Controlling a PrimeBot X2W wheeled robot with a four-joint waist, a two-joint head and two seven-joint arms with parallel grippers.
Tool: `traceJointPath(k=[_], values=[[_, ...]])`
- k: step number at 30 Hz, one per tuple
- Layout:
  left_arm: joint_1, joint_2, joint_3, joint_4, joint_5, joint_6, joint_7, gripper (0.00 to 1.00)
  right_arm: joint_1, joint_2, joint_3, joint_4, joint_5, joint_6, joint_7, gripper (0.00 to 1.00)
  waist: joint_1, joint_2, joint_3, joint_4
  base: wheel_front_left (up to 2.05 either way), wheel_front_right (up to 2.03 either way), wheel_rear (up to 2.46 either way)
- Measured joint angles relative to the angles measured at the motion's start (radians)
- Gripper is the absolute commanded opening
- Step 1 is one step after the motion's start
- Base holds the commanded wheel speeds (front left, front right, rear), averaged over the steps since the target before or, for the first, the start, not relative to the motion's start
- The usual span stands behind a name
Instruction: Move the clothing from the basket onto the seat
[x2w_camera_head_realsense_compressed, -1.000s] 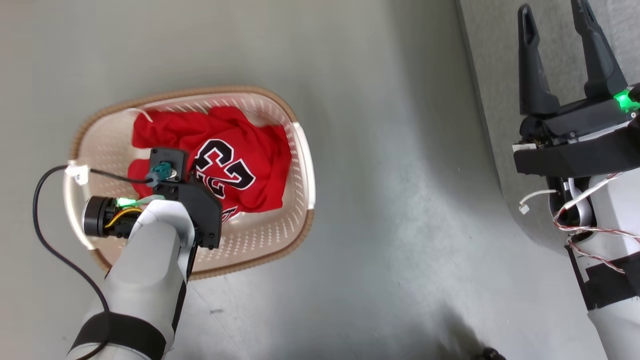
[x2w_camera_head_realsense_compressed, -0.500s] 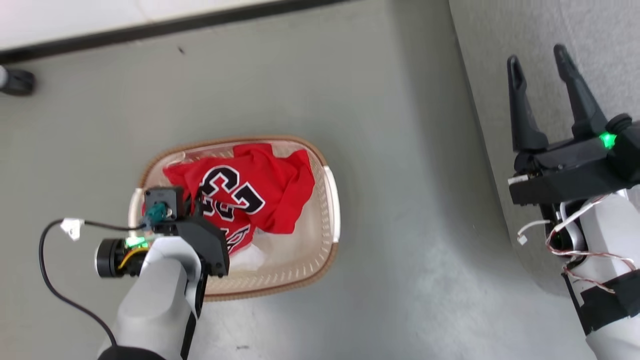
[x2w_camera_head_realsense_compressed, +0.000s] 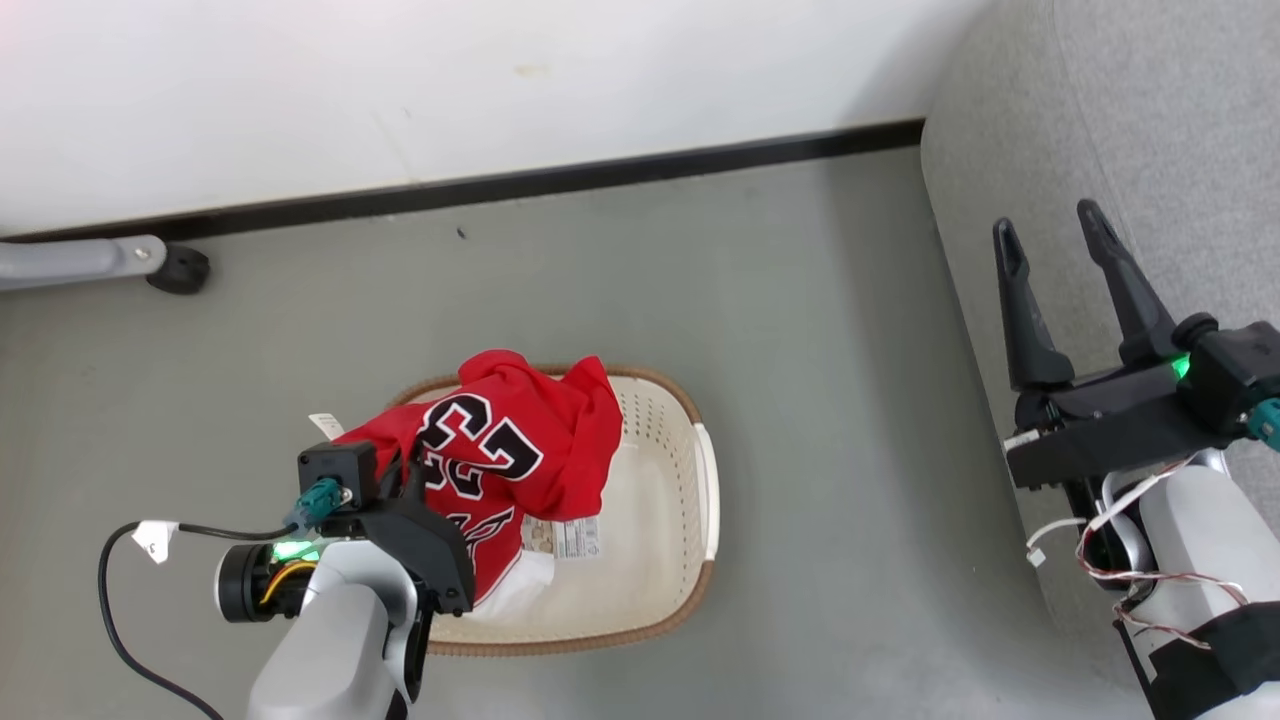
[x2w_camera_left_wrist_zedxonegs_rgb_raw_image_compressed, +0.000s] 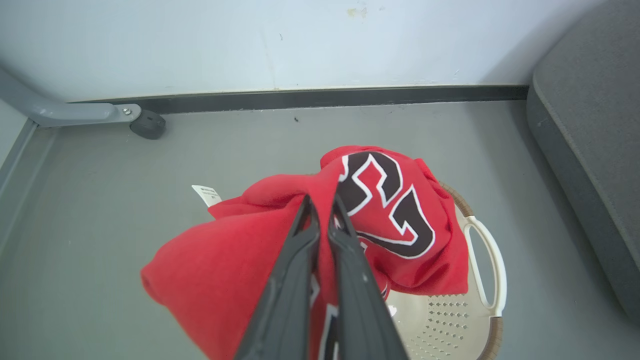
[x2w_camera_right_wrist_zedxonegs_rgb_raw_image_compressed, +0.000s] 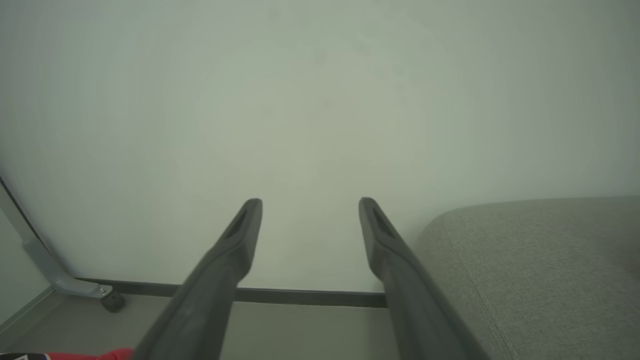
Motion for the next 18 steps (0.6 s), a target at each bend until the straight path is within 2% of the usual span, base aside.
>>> traceJointPath(k=[7, 18], values=[[0.055, 0.0, -0.021, -0.132, -0.045, 0.001, 0.0, 0.0, 0.039, 0.019, 0.005, 0.009, 0.0, 0.001, 0.0, 1.0, 0.0, 0.0, -0.072, 0.023, 0.0, 0.0, 0.0], [0.132, 0.001, -0.016, -0.305, -0.051, 0.02, 0.0, 0.0, 0.078, 0.033, 0.008, 0.021, 0.001, 0.005, 0.0, 1.0, 0.0001, 0.0001, -0.146, 0.037, 0.0, 0.0, 0.0]])
